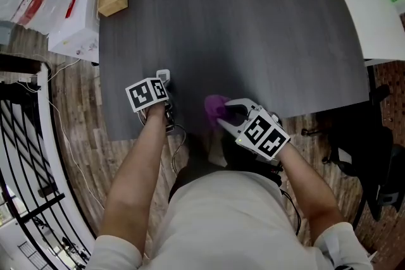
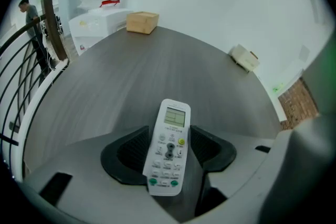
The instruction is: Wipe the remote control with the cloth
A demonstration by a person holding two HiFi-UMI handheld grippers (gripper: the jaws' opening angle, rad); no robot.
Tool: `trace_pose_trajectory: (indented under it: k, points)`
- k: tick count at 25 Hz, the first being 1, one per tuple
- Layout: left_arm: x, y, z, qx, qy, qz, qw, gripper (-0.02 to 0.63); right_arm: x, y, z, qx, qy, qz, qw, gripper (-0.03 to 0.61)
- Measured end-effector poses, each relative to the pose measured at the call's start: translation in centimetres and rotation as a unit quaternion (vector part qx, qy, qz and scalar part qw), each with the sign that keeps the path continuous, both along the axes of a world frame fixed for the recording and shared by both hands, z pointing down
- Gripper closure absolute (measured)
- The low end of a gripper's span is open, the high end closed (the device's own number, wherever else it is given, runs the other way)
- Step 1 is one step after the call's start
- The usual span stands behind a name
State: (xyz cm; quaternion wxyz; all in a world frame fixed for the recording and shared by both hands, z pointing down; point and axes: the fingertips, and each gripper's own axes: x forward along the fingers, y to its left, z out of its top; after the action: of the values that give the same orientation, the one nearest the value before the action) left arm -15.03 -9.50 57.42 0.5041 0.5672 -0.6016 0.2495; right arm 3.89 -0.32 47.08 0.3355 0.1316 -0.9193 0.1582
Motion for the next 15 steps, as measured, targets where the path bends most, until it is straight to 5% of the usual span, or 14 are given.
trace_pose_trajectory:
  k: [15]
  points:
    - [0.8,0.3,-1.1,0.035,0.029,0.017,0.9988,0.376,2.7,-3.6,0.1,0.009,-0.017,0.017,1.000,0.465]
